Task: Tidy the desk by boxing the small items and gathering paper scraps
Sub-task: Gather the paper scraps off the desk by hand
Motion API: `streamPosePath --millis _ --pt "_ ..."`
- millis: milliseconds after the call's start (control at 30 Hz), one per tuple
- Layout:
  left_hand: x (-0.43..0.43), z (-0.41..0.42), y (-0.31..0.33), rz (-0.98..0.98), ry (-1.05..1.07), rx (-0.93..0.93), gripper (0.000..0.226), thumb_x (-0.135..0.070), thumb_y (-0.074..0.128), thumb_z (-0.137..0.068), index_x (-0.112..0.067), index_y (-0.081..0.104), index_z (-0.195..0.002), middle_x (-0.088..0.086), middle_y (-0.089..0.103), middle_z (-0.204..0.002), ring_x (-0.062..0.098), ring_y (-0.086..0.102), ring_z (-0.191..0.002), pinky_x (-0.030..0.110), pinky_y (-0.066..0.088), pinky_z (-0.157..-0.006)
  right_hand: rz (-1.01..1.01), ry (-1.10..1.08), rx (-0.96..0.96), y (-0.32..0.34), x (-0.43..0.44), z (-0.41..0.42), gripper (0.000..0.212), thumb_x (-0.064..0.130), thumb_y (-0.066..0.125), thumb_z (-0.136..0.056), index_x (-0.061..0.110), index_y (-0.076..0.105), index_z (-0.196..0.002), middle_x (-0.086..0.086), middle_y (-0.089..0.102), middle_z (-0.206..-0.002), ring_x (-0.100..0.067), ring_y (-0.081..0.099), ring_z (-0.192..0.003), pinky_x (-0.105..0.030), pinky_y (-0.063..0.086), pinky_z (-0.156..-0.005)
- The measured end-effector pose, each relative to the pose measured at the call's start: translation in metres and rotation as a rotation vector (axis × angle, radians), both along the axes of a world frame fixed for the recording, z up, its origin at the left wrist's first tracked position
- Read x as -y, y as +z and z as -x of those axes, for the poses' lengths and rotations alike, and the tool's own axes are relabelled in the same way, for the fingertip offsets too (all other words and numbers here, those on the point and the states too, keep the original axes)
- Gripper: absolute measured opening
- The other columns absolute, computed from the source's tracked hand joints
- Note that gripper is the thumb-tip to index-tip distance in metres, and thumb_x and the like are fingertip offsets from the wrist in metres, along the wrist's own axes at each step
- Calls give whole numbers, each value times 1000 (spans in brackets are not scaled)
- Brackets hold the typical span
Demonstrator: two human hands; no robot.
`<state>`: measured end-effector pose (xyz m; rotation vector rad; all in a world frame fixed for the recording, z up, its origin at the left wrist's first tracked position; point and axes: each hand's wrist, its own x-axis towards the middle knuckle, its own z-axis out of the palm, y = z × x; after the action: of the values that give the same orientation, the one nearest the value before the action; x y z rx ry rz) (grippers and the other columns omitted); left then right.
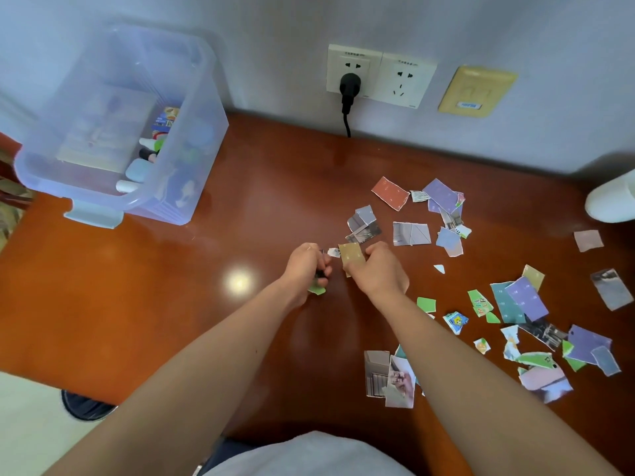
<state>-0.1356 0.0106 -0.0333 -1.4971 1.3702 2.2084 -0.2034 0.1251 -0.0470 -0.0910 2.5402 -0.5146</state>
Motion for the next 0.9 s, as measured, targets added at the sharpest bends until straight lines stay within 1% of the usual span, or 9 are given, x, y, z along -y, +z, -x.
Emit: streamPosePath --millis 67,167,267,333,400,467,633,800,900 --pt "4 3 -5 100 -115 15 25 6 33 -79 -18 31 -71 2 35 -65 13 34 -47 16 22 -37 -39 47 -40 -2 4 2 37 42 67 -80 19 55 -107 -3 69 -102 -28 66 -94 -30 47 -69" --pt "5 9 -12 251 -244 27 16 -12 45 -86 -20 35 -77 -2 36 -63 11 33 -45 21 26 -40 -52 72 -28 -2 6 6 29 40 66 -81 20 60 -102 -3 70 -100 -28 66 -93 -28 45 -66" --pt "8 13 -18 549 -405 59 17 -26 61 -81 -24 45 -87 -6 51 -70 15 48 -61 33 41 -61 -59 73 10 -4 5 9 25 32 69 -81 22 63 -103 -1 68 -106 -27 64 -100 -27 44 -68" --pt "10 12 -20 726 -578 97 23 -27 63 -81 -25 50 -100 -7 61 -84 17 58 -78 33 46 -74 -50 76 5 -4 5 6 25 30 66 -83 23 61 -105 -1 68 -109 -27 64 -101 -28 43 -68" --pt "13 11 -23 853 -709 106 29 -26 61 -83 -27 52 -111 -7 65 -95 19 60 -90 32 47 -77 -35 63 -20 -3 6 5 31 31 67 -82 22 55 -109 -2 68 -107 -27 64 -99 -29 44 -67" --pt "15 11 -25 940 -778 101 29 -26 61 -83 -29 54 -111 -8 64 -95 20 61 -94 31 45 -74 -32 64 -41 -1 6 3 38 33 69 -82 21 50 -113 -2 68 -107 -27 65 -98 -30 46 -67" --pt "15 14 -26 963 -849 89 6 -27 61 -86 -29 58 -90 -9 58 -84 22 61 -91 31 43 -69 -46 109 -50 0 2 -2 48 38 72 -79 22 46 -116 -1 69 -105 -26 67 -95 -34 53 -72" --pt "13 16 -27 951 -876 97 11 -27 62 -87 -28 52 -83 -7 56 -86 23 59 -91 29 38 -67 -31 88 -21 -3 4 -2 47 36 72 -79 19 45 -113 -3 69 -103 -29 67 -93 -34 52 -71" --pt "10 17 -27 923 -893 42 12 -27 63 -86 -29 53 -80 -4 58 -92 20 58 -89 28 38 -69 -13 60 14 -4 3 0 43 37 70 -81 18 47 -113 -3 68 -103 -29 66 -94 -32 48 -68"
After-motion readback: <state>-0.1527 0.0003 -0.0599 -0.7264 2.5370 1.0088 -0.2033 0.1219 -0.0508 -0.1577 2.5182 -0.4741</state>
